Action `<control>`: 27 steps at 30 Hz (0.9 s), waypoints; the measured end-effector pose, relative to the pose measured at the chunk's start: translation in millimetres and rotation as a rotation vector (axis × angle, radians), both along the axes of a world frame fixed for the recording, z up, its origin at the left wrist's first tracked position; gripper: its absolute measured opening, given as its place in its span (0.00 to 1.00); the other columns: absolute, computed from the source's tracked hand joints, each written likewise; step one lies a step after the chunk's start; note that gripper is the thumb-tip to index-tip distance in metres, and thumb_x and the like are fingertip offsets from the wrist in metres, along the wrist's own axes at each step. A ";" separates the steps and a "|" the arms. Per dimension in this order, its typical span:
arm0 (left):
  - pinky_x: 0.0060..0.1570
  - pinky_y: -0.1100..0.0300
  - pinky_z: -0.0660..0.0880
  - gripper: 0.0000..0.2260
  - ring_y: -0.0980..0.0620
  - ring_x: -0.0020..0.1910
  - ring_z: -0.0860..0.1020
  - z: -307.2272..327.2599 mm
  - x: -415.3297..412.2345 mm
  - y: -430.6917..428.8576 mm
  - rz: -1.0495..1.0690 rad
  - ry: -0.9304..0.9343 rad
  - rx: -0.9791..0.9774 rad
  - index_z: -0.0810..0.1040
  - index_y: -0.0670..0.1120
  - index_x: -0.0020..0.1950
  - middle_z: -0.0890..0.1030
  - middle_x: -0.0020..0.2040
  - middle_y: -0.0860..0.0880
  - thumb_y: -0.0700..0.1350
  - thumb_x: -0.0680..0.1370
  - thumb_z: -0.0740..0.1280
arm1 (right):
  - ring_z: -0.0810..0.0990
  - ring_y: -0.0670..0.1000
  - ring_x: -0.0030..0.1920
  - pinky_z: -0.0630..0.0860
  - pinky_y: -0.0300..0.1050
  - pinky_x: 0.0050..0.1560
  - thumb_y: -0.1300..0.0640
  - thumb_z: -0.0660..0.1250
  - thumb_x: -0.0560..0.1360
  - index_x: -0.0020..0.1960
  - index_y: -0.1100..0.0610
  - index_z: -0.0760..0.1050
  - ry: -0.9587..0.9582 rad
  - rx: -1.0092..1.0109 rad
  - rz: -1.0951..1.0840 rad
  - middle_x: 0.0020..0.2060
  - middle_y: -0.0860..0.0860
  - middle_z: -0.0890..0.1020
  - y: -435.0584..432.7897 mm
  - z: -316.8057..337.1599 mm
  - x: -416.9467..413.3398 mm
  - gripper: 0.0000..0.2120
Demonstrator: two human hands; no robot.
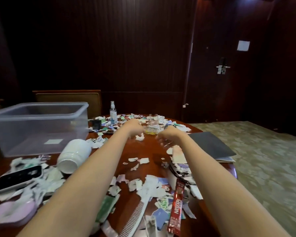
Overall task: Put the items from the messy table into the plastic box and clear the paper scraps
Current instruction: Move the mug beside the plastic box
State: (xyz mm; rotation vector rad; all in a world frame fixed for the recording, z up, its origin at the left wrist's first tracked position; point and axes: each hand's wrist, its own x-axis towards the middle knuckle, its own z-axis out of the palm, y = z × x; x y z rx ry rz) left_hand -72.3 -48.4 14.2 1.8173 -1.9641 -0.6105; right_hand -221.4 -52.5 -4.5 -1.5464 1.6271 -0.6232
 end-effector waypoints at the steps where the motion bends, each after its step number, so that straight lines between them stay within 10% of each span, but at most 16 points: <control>1: 0.38 0.61 0.74 0.14 0.50 0.41 0.77 1.7 10.7 3.3 0.022 0.003 0.011 0.76 0.38 0.63 0.79 0.60 0.42 0.39 0.80 0.58 | 0.73 0.49 0.32 0.74 0.40 0.35 0.63 0.58 0.79 0.43 0.60 0.72 -0.039 0.017 0.011 0.32 0.53 0.73 0.0 1.9 9.2 0.07; 12: 0.36 0.61 0.73 0.15 0.52 0.37 0.76 12.8 107.7 32.4 0.251 0.067 0.086 0.72 0.39 0.64 0.79 0.49 0.47 0.44 0.80 0.61 | 0.77 0.49 0.35 0.79 0.39 0.28 0.63 0.56 0.80 0.44 0.61 0.72 -0.193 0.167 0.154 0.35 0.54 0.75 3.4 5.0 104.6 0.08; 27: 0.42 0.59 0.74 0.17 0.47 0.49 0.76 -6.8 193.5 50.1 0.436 0.092 0.153 0.71 0.39 0.66 0.76 0.61 0.40 0.45 0.79 0.61 | 0.77 0.52 0.37 0.80 0.40 0.29 0.62 0.57 0.80 0.60 0.64 0.71 -0.171 0.298 0.270 0.39 0.58 0.76 10.4 -11.0 196.8 0.11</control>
